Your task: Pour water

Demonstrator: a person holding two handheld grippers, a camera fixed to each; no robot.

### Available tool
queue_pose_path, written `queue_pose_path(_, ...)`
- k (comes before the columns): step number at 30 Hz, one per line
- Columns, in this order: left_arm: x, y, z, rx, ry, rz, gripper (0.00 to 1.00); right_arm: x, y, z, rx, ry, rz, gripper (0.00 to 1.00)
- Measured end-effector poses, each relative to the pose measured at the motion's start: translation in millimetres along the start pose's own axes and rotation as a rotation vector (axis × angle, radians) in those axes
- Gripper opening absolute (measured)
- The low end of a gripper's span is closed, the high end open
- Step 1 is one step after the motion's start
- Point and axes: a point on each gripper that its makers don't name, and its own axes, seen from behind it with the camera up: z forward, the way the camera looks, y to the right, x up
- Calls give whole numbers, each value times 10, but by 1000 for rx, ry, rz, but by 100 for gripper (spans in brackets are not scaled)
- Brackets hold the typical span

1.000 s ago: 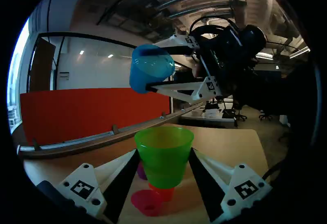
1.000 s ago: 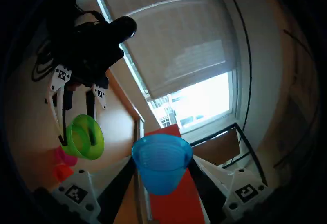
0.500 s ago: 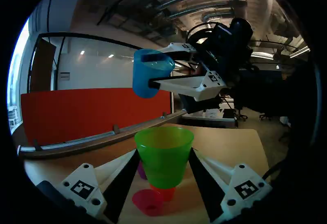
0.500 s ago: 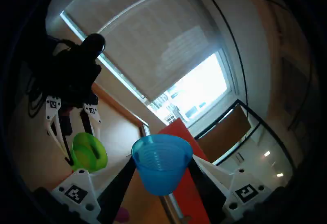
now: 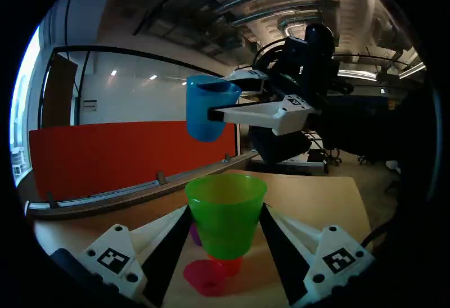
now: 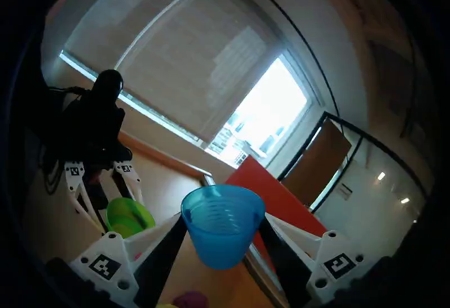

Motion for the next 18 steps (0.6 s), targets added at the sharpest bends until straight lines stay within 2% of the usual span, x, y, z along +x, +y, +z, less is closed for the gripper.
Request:
queue_pose_path(5,10,7,-11,0,1,3,81,-24,-24,-4,0,-6,64,89)
queue_pose_path(18,12,-11,-29,4,-1,5,82,-118,-83,-26,16,-29,355,89)
